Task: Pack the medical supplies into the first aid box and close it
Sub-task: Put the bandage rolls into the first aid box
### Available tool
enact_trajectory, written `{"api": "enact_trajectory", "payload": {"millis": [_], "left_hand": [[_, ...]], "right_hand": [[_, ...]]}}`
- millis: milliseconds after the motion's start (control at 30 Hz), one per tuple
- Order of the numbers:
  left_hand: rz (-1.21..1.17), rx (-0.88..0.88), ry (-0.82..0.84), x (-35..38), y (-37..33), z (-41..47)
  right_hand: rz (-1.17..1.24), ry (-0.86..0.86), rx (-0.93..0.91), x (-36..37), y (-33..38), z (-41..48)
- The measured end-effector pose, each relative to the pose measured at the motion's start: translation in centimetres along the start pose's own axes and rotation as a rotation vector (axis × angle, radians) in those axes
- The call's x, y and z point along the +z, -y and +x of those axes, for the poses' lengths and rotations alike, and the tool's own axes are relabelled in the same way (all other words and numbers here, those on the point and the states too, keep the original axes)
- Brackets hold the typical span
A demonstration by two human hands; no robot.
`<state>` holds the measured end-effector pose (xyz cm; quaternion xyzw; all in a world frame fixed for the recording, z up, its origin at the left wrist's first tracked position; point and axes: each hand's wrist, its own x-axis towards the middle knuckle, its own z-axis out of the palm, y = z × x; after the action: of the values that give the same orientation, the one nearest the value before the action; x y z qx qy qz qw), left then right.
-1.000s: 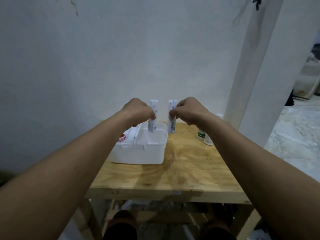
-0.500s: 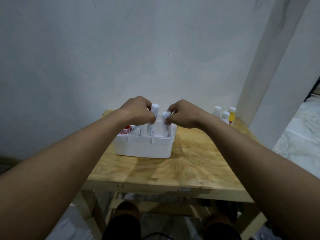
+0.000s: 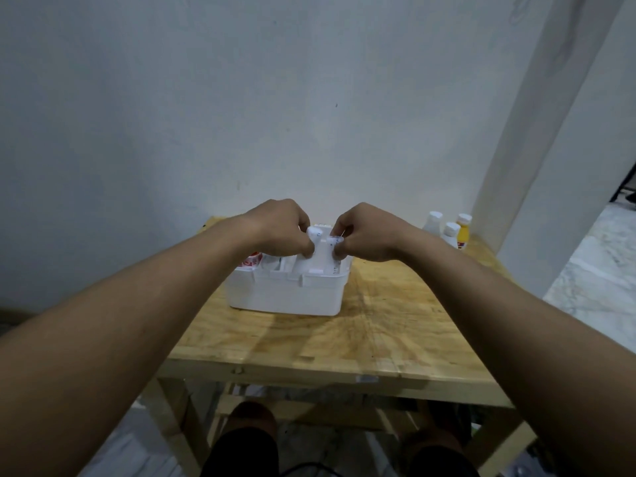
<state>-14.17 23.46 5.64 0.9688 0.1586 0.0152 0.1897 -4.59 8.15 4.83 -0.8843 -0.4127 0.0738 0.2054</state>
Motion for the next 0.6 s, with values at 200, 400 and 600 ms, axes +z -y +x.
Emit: {"api": "enact_trajectory", "payload": {"millis": [200,400,600], "left_hand": [[0.053,0.034,0.038,0.15,0.39,0.44],[0.116,0.056,0.082,0.32,0.27,0.54],[0.17,0.063,0.143,0.11,0.13,0.55]], "right_hand": [[-0.021,0.044,-0.015,0.28,-0.09,-0.07],[-0.004,0.081,-0.005,0.49,-0.19,-0.27],[-0.001,0.107,-0.024,0.4,-0.06,-0.29]]}}
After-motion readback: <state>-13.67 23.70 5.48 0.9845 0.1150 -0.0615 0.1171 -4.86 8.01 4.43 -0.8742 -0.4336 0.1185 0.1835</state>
